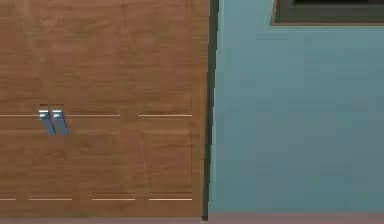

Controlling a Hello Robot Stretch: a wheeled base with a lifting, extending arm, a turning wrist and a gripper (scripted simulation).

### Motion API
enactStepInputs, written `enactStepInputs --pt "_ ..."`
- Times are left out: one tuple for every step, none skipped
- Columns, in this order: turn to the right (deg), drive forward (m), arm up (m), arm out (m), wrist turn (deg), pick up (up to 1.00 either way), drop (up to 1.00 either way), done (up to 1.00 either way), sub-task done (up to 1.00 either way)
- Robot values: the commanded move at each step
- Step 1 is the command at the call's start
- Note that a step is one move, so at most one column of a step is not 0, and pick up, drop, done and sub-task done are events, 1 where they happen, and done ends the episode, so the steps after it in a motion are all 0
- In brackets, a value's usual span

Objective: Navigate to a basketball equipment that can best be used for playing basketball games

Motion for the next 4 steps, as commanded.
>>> enactStepInputs --pt "45.0 0.00 0.00 0.00 0.0 0.00 0.00 0.00 0.00" --pt "18.0 0.00 0.00 0.00 0.0 0.00 0.00 0.00 0.00" --pt "0.0 1.00 0.00 0.00 0.0 0.00 0.00 0.00 0.00" --pt "6.0 0.00 0.00 0.00 0.0 0.00 0.00 0.00 0.00"
